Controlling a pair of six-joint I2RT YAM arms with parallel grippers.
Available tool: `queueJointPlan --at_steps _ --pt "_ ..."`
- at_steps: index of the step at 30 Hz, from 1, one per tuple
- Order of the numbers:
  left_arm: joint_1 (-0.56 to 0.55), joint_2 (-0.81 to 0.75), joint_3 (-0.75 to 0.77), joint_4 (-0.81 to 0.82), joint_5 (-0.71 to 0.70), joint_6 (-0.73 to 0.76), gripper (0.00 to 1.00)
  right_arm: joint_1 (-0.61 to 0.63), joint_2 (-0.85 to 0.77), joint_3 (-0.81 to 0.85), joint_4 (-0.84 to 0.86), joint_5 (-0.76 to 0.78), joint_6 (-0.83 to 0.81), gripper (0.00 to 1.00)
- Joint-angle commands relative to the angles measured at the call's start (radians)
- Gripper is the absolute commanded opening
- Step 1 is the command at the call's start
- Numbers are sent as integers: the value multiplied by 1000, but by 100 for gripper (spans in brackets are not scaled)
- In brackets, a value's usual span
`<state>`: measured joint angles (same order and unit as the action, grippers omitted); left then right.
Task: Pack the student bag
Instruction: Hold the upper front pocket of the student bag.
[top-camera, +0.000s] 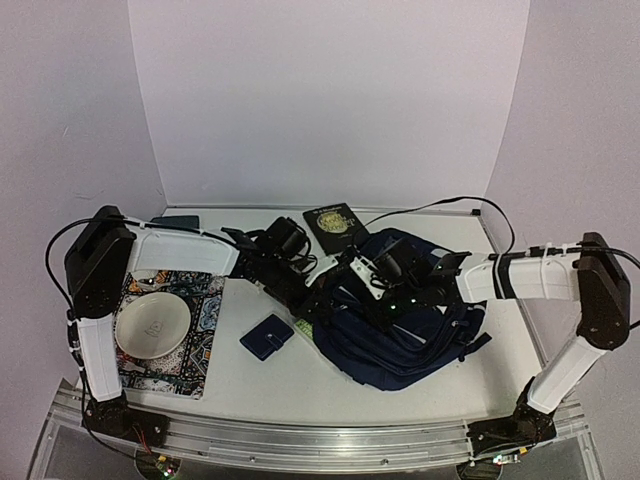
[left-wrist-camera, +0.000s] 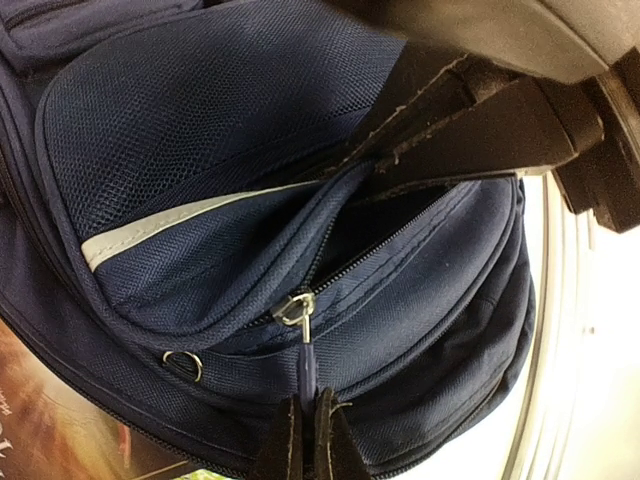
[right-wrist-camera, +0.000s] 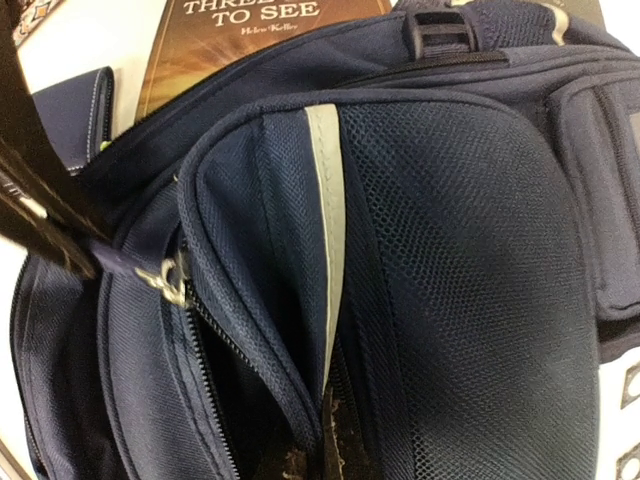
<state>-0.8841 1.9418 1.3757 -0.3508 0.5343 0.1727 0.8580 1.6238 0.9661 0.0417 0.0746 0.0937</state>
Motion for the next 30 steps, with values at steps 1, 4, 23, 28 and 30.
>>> queueJointPlan --at_steps 1,4,23,28,30 --pt "-103 -120 -97 166 98 -111 0 -5 5 25 215 -8 58 10" --pt "-103 -138 -131 183 25 -152 0 -5 -54 -19 219 9 67 28" --pt "-102 -112 -137 168 -94 -164 0 -119 -457 -218 -252 177 404 78" --pt "-102 -103 -132 157 -102 -164 0 -172 -481 -312 -269 157 563 77" --pt "-102 -100 -130 153 -105 -163 0 -178 -474 -331 -269 160 596 76"
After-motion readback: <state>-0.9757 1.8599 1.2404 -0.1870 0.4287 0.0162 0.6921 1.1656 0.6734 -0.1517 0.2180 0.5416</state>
